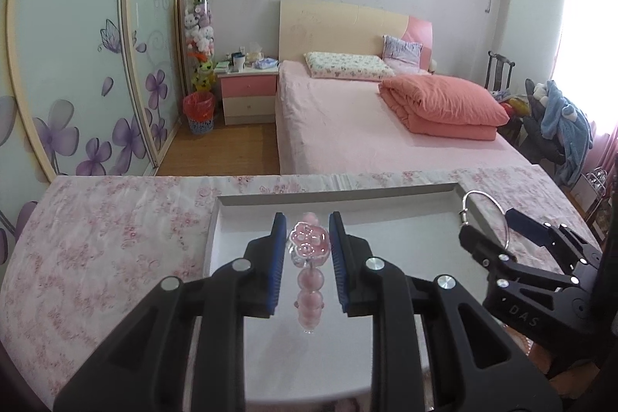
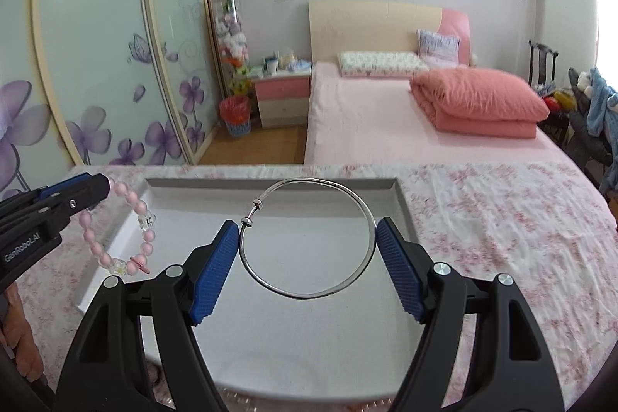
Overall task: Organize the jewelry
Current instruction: 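Carry both bracelets over the gray tray and open both grippers inside it, then withdraw both grippers from the tray back toward the remaining jewelry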
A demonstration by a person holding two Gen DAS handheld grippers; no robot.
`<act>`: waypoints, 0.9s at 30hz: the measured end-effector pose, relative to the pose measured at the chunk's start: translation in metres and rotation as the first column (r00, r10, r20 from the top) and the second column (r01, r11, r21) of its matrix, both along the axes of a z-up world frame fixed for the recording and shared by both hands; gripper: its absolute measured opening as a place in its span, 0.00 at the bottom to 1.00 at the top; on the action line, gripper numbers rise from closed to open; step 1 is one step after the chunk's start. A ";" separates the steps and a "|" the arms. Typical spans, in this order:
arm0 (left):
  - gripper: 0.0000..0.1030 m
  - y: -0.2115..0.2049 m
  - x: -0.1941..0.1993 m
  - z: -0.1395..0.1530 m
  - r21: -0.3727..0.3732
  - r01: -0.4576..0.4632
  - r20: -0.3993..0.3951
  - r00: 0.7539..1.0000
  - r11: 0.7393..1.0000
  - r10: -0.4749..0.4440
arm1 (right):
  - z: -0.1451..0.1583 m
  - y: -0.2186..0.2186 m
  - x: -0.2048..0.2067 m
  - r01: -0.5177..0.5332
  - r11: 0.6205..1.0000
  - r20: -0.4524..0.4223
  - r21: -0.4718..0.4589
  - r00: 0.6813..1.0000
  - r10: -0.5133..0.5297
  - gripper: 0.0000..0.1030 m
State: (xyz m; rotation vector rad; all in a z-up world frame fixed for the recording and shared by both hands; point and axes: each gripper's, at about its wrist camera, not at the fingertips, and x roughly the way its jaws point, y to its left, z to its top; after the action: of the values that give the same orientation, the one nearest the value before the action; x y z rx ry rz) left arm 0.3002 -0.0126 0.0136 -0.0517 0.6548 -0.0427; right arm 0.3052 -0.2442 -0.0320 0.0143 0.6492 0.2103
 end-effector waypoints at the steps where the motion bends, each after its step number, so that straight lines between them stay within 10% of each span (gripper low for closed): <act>1: 0.22 -0.001 0.003 -0.002 0.001 0.000 -0.003 1.000 1.000 0.000 | -0.004 0.001 0.004 -0.001 1.000 -0.015 -0.005 1.000 0.001 0.71; 27: 0.34 0.029 0.001 -0.022 -0.033 -0.061 -0.038 0.997 0.998 0.060 | 0.003 -0.007 -0.014 0.014 1.000 -0.011 -0.025 1.000 -0.014 0.81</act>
State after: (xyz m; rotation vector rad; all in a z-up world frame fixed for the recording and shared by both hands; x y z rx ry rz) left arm 0.3008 0.0161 -0.0082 -0.1055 0.6896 0.0056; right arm 0.2911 -0.2507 -0.0293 -0.0038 0.6630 0.1885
